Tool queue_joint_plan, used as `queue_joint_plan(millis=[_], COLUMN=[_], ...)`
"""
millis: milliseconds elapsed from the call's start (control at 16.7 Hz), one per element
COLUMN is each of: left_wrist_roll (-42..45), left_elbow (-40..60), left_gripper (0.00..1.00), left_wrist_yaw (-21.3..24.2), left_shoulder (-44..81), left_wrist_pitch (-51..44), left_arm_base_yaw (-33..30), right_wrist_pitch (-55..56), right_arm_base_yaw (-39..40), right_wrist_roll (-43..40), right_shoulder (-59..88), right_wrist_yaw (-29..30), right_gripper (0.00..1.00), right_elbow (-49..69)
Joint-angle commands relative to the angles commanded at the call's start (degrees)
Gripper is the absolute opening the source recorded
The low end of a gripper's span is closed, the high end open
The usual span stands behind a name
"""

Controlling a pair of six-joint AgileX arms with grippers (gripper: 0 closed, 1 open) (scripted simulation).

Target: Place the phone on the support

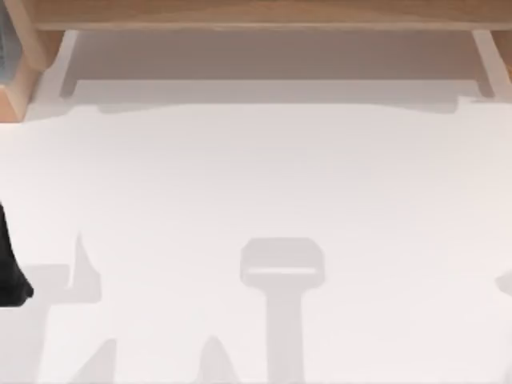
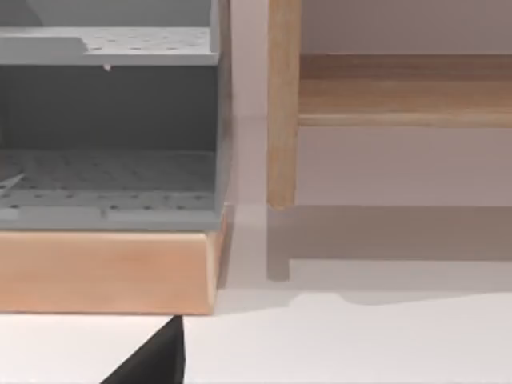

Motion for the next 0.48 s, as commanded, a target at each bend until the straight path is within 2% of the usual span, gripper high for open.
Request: queue_joint_plan(millis=[120, 480], left_wrist_roll=[0.0, 0.0], left_elbow=[0.0, 0.0], left_gripper=[1.0, 1.0], left_wrist_yaw=[0.0, 0.0], left_shoulder=[0.0, 0.0], left_wrist_pitch=[0.0, 0.0], left_arm_base_yaw=[0.0, 0.0], right_wrist_pitch=[0.0, 0.0], right_arm_base_yaw=[0.0, 0.0], right_wrist_roll=[0.0, 0.0], right_shoulder=[0.0, 0.0], right_wrist_yaw=[0.0, 0.0], right_gripper=[0.98, 1.0], right_elbow=[0.0, 0.0])
